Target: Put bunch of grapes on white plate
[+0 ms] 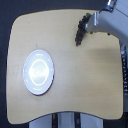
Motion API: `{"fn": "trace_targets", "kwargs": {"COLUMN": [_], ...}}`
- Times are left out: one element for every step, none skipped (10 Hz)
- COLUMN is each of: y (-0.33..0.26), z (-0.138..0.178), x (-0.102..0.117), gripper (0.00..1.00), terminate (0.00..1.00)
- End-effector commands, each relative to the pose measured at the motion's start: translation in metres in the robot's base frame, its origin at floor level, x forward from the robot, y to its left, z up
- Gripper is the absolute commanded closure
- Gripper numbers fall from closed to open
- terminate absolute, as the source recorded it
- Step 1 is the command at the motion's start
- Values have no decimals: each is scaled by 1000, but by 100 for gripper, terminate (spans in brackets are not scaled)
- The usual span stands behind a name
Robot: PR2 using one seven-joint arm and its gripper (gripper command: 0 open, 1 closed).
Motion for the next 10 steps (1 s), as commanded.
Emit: {"fn": "trace_targets", "kwargs": {"y": [54,59,60,57,61,65,68,70,72,69], "z": [-44,-57,-72,-88,-104,-117,-128,-136,-144,-154], "x": [53,61,70,78,76,71,69,70,72,77], "gripper": [0,0,0,0,0,0,0,0,0,0], "terminate": [0,0,0,0,0,0,0,0,0,0]}}
